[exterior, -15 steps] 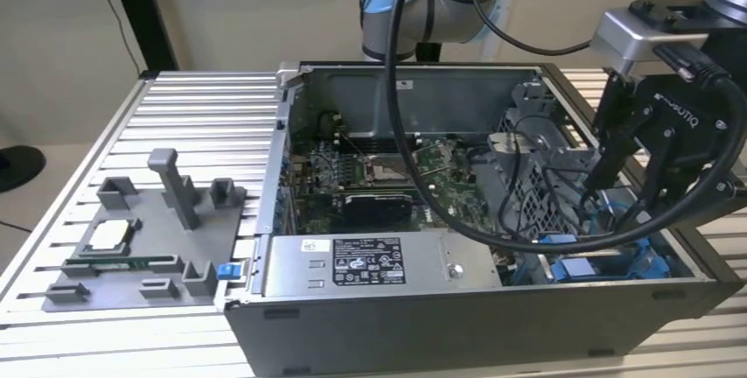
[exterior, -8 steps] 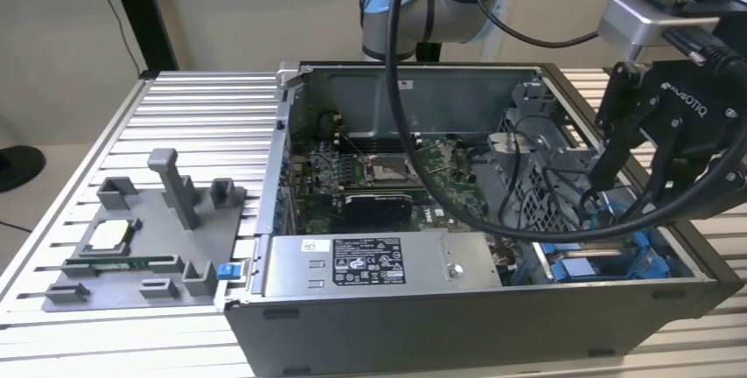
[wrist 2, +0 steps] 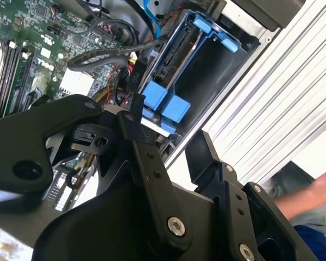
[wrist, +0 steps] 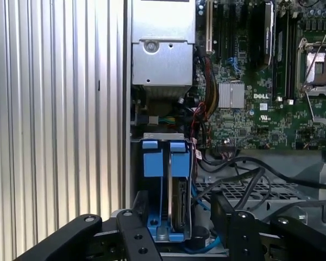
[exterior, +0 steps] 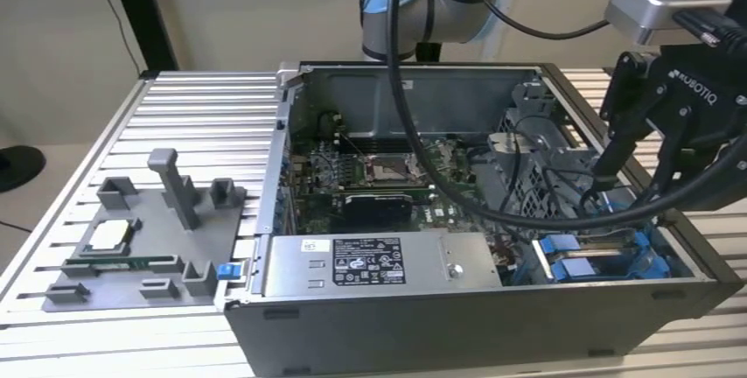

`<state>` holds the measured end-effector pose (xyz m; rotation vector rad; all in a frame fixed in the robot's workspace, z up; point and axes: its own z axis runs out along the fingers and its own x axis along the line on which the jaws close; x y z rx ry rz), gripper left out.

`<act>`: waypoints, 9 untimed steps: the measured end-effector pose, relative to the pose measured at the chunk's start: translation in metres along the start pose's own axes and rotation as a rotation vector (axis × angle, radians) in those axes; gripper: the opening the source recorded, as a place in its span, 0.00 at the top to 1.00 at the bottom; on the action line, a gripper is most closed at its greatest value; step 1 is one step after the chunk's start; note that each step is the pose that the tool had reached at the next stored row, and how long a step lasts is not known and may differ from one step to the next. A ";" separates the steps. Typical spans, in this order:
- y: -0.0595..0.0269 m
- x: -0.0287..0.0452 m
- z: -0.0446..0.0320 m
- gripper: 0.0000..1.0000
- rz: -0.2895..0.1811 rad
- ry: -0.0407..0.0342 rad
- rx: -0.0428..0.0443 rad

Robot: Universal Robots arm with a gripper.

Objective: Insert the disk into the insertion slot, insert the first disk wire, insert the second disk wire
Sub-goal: 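Insert the disk into the insertion slot, then insert the first disk wire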

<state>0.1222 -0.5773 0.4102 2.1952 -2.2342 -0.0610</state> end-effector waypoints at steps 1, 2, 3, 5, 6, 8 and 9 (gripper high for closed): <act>0.0001 0.0000 -0.0011 0.00 0.000 0.0000 -0.0001; 0.0001 0.0000 -0.0022 0.00 0.000 0.0001 -0.0001; 0.0001 -0.0001 -0.0033 0.00 0.000 0.0001 -0.0002; 0.0002 -0.0001 -0.0058 0.00 0.000 0.0000 -0.0003; 0.0002 -0.0002 -0.0071 0.00 0.000 0.0000 -0.0003; 0.0003 -0.0002 -0.0096 0.00 0.000 0.0000 -0.0005; 0.0004 -0.0002 -0.0109 0.00 0.000 0.0000 -0.0006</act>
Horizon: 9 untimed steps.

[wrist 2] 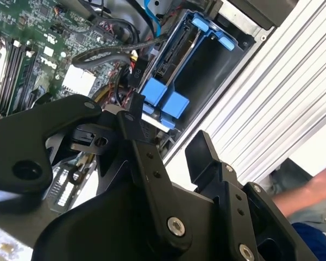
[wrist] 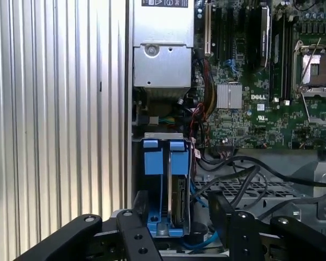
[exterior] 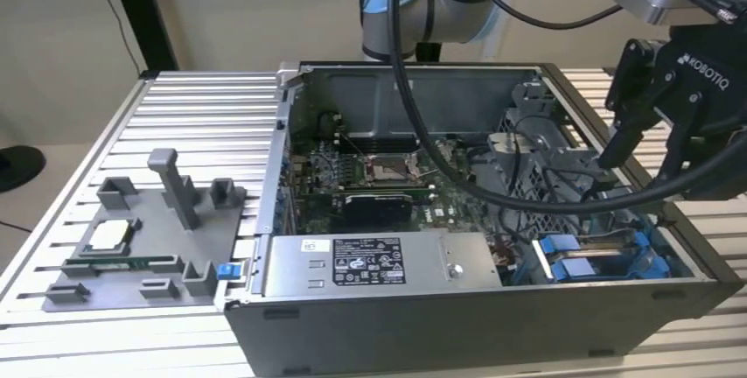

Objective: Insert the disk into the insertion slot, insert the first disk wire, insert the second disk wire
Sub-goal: 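Insert the first disk wire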

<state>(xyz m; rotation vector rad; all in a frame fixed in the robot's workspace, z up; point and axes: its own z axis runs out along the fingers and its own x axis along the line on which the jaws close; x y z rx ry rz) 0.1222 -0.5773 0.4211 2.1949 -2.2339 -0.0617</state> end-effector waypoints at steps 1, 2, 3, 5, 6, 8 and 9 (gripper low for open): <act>0.0001 0.0000 -0.0013 0.00 0.000 0.0000 -0.0001; 0.0001 0.0000 -0.0025 0.00 0.000 0.0001 -0.0002; 0.0002 -0.0001 -0.0037 0.00 0.000 0.0001 -0.0002; 0.0002 -0.0001 -0.0059 0.00 0.000 0.0000 -0.0003; 0.0002 -0.0002 -0.0071 0.00 0.000 0.0000 -0.0005; 0.0003 -0.0002 -0.0093 0.00 0.000 0.0001 -0.0006; 0.0004 -0.0002 -0.0104 0.00 0.000 0.0000 -0.0008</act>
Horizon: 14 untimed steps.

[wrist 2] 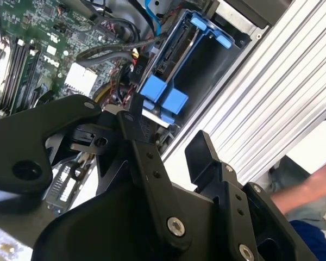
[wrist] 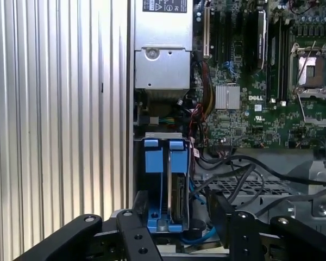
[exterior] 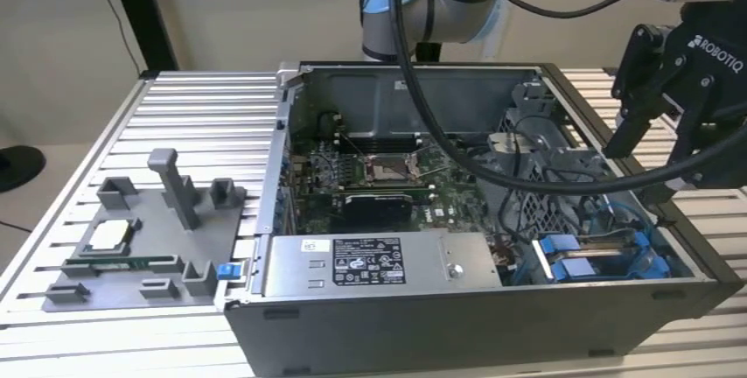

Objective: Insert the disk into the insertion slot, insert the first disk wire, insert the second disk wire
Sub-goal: 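Insert the first disk wire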

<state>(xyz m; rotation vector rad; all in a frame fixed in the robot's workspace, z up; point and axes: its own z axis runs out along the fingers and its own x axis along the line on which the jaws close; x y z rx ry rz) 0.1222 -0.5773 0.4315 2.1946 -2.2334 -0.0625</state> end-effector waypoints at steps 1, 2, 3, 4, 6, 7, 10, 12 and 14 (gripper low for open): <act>0.0001 0.0000 -0.0011 0.00 0.000 0.0000 -0.0001; 0.0001 0.0000 -0.0020 0.00 0.000 0.0000 -0.0002; 0.0001 0.0000 -0.0028 0.00 0.000 0.0000 -0.0002; 0.0001 -0.0001 -0.0034 0.00 0.000 0.0000 -0.0003; 0.0002 -0.0001 -0.0046 0.00 0.000 0.0001 -0.0003; 0.0002 -0.0001 -0.0051 0.00 0.000 0.0001 -0.0003; 0.0002 -0.0001 -0.0058 0.00 0.000 -0.0001 -0.0003; 0.0002 -0.0001 -0.0060 0.00 0.000 0.0001 -0.0003; 0.0002 -0.0001 -0.0060 0.00 0.000 0.0001 -0.0004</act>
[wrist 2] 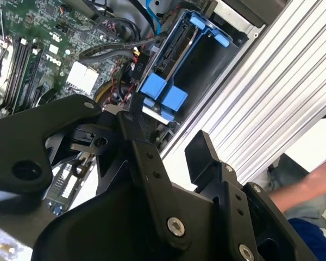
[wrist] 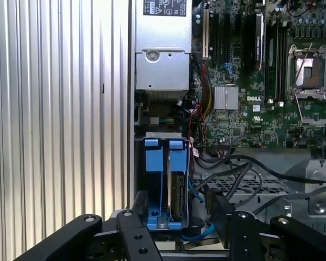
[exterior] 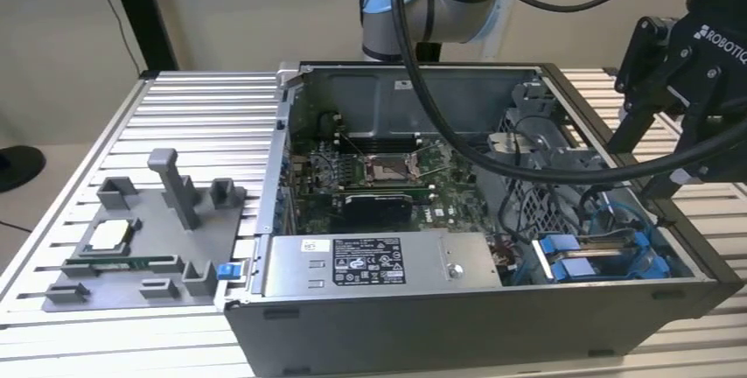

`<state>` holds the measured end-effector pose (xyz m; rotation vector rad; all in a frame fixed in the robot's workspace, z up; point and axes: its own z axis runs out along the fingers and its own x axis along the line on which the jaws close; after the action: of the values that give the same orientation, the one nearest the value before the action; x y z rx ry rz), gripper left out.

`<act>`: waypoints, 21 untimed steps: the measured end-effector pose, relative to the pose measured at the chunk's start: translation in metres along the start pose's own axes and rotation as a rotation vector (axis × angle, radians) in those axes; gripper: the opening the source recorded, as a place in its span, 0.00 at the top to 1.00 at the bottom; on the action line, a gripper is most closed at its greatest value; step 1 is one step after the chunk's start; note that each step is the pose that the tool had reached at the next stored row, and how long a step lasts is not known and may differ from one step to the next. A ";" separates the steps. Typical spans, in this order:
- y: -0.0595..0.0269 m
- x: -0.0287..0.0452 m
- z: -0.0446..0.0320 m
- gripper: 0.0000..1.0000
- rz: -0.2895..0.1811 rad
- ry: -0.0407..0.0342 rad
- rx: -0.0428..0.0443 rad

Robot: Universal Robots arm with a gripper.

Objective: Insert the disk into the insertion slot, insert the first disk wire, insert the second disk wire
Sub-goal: 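Insert the first disk wire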

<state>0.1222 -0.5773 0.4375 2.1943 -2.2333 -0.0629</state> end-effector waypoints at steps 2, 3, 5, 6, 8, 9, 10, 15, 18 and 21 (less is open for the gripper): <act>0.0000 0.0000 0.0000 0.00 0.000 0.0000 0.0001; 0.0000 0.0000 0.0000 0.00 0.000 0.0000 0.0000; 0.0000 0.0000 0.0000 0.00 0.000 0.0000 0.0000; 0.0000 0.0000 0.0000 0.00 0.000 0.0000 0.0001; 0.0000 0.0000 0.0000 0.00 0.000 0.0000 0.0000; 0.0000 0.0000 -0.0001 0.00 0.000 0.0000 0.0000; 0.0000 0.0000 -0.0003 0.00 0.000 0.0002 0.0000; 0.0000 -0.0005 -0.0013 0.00 0.000 -0.0001 0.0020; -0.0001 -0.0020 0.0020 0.00 0.000 -0.0001 0.0110; -0.0002 -0.0034 0.0067 0.00 -0.001 -0.0003 0.0170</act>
<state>0.1222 -0.5737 0.4309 2.2039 -2.2413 -0.0444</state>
